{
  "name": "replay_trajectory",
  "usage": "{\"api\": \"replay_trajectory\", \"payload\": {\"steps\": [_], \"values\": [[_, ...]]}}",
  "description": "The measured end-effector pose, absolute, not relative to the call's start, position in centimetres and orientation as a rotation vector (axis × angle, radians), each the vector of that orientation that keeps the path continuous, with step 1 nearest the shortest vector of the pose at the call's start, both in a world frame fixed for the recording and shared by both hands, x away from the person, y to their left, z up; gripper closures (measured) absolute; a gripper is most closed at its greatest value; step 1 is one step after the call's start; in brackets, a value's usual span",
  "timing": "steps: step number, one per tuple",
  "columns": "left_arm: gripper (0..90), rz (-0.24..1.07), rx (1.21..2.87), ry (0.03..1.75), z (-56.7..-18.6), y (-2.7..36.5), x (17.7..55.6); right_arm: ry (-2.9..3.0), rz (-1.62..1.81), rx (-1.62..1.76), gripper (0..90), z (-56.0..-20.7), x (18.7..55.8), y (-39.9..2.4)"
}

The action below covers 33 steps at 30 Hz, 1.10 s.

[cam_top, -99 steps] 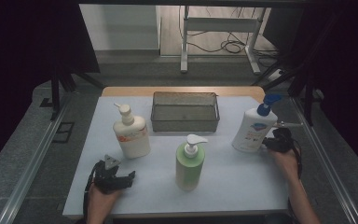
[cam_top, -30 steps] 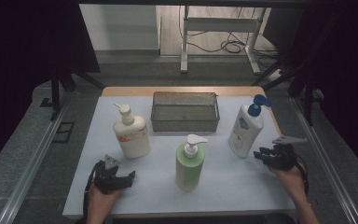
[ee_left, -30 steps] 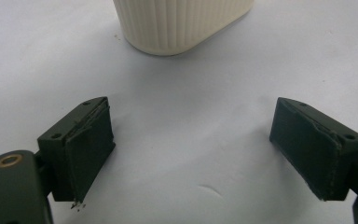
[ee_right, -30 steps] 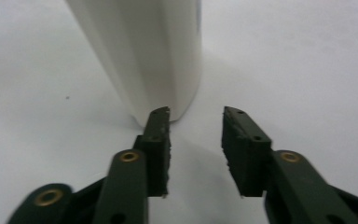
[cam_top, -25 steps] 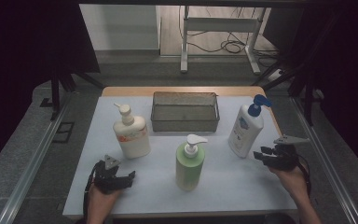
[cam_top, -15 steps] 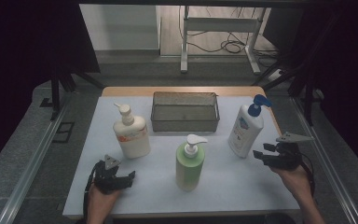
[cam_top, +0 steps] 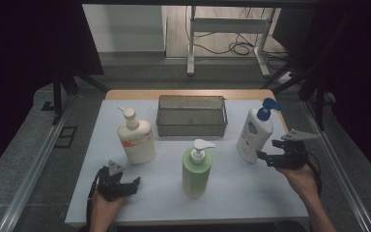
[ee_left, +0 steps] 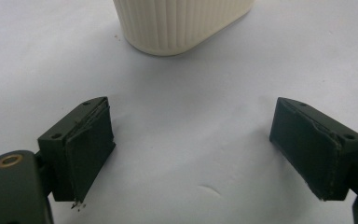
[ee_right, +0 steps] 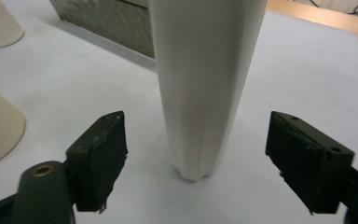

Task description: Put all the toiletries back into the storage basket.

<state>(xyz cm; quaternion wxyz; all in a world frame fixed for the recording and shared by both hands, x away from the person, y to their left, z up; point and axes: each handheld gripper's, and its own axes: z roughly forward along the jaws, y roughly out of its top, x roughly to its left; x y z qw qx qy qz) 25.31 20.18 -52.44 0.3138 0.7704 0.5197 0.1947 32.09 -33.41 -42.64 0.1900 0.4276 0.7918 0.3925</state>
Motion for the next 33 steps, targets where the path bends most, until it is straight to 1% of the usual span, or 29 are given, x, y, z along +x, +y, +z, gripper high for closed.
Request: {"api": "replay_trajectory", "payload": {"steps": [8,15,25,33], "values": [[12.9,0.513,2.031,1.371,-52.4,20.2,25.3,2.184,1.116,1.212,16.6,-42.1,33.3,-32.7],[12.9,0.513,2.031,1.370,-52.4,20.2,25.3,2.156,1.122,1.212,16.4,-41.7,34.0,-31.9],[12.9,0.512,2.031,1.371,-52.4,20.2,25.3,2.114,1.098,1.209,18.2,-41.6,35.4,-30.6],[12.9,0.512,2.031,1.370,-52.4,20.2,25.3,2.098,1.080,1.209,22.9,-42.2,36.3,-29.6]]}}
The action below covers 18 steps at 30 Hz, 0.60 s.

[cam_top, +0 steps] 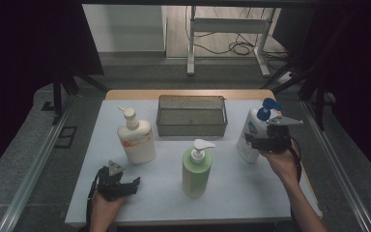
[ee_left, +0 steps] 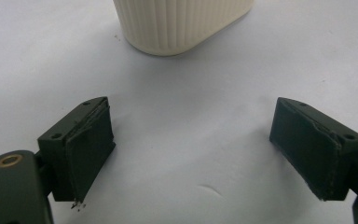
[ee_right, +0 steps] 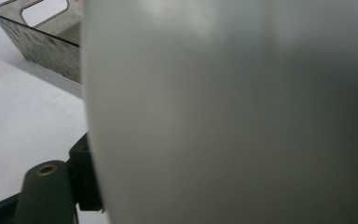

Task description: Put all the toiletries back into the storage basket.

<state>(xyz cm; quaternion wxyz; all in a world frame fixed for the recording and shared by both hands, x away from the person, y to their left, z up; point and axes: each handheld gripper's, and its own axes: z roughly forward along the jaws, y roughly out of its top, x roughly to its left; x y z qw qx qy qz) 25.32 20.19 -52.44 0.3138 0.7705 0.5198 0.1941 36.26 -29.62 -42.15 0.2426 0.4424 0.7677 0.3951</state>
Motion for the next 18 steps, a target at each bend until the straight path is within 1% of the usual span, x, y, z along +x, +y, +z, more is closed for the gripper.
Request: {"api": "replay_trajectory", "payload": {"steps": [11,18], "values": [[12.9,0.511,2.031,1.370,-52.44,20.20,25.33,2.064,1.067,1.205,34.4,-42.30,36.57,-29.14],[12.9,0.511,2.031,1.371,-52.44,20.19,25.33,2.059,1.069,1.219,35.8,-42.27,36.54,-29.22]]}}
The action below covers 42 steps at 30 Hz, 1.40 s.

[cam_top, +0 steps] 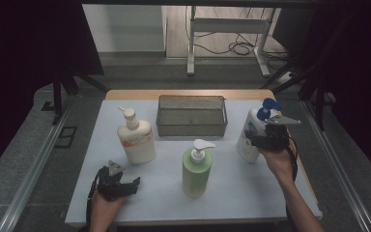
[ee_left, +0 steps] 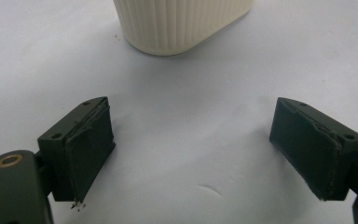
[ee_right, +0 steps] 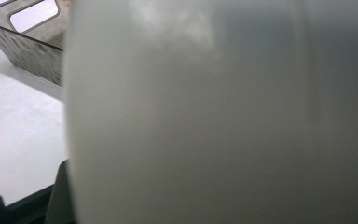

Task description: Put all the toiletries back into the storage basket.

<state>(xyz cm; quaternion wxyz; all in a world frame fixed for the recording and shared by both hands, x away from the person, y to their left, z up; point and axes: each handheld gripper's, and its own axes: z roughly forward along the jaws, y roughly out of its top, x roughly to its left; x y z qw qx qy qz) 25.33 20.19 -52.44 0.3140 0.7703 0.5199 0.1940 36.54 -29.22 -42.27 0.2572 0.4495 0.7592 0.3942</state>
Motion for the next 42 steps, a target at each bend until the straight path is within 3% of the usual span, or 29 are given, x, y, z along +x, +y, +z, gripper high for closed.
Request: {"api": "replay_trajectory", "payload": {"steps": [42], "values": [[12.9,0.512,2.031,1.370,-52.4,20.2,25.3,2.216,1.144,1.071,36.9,-37.7,34.5,-26.9]]}}
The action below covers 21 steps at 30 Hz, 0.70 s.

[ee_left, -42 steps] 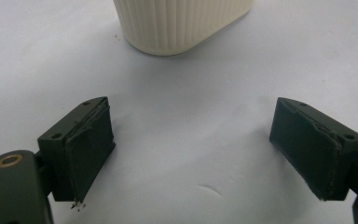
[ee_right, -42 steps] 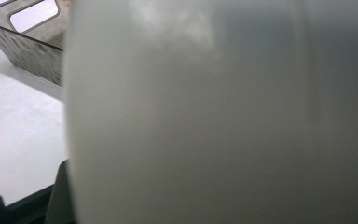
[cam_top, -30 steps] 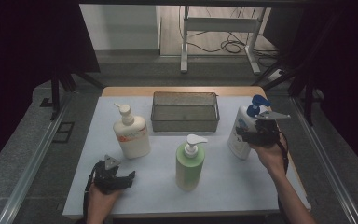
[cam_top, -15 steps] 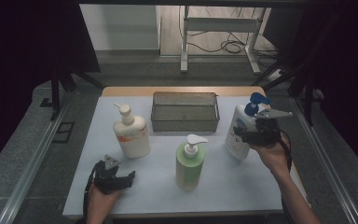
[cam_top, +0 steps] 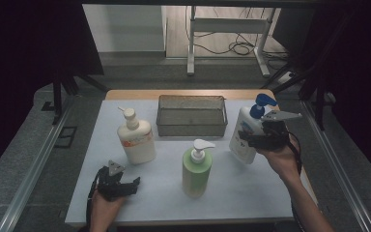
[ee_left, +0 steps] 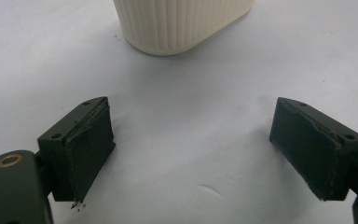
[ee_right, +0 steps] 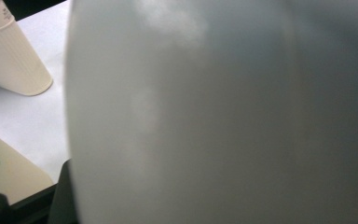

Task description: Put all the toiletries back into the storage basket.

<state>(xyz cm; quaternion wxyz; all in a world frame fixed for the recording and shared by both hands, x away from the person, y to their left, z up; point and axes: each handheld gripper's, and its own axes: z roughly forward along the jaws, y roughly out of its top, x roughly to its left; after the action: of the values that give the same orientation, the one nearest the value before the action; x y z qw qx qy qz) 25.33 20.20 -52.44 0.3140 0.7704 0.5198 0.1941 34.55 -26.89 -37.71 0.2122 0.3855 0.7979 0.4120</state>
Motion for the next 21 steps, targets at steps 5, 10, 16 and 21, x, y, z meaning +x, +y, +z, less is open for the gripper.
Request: {"api": "replay_trajectory", "payload": {"steps": [5,10,16,21], "values": [[12.9,0.512,2.031,1.370,-52.4,20.2,25.3,2.225,1.161,1.049,37.0,-37.3,34.5,-26.2],[12.9,0.513,2.033,1.368,-52.4,20.2,25.3,2.234,1.171,1.025,37.0,-36.7,34.6,-25.4],[12.9,0.513,2.033,1.368,-52.4,20.2,25.3,2.248,1.191,1.003,37.0,-35.9,34.8,-24.4],[12.9,0.513,2.033,1.368,-52.4,20.2,25.3,2.255,1.186,0.984,37.1,-35.3,35.0,-23.5]]}}
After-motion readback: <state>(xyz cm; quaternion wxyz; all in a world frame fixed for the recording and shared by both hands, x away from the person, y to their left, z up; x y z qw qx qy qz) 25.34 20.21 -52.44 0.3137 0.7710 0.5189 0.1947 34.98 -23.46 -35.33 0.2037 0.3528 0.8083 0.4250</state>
